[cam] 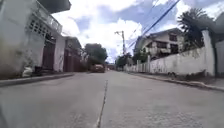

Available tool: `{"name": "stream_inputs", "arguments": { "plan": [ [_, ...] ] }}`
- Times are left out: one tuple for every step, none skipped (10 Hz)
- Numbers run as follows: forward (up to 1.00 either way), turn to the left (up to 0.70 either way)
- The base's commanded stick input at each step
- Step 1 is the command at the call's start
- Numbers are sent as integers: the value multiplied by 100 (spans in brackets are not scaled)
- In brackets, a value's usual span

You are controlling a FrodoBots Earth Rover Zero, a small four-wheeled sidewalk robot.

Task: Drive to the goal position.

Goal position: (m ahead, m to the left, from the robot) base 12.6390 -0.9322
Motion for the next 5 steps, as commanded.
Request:
{"name": "stream_inputs", "arguments": {
  "plan": [
    [70,0],
    [70,0],
    [70,0],
    [70,0],
    [70,0]
  ]
}}
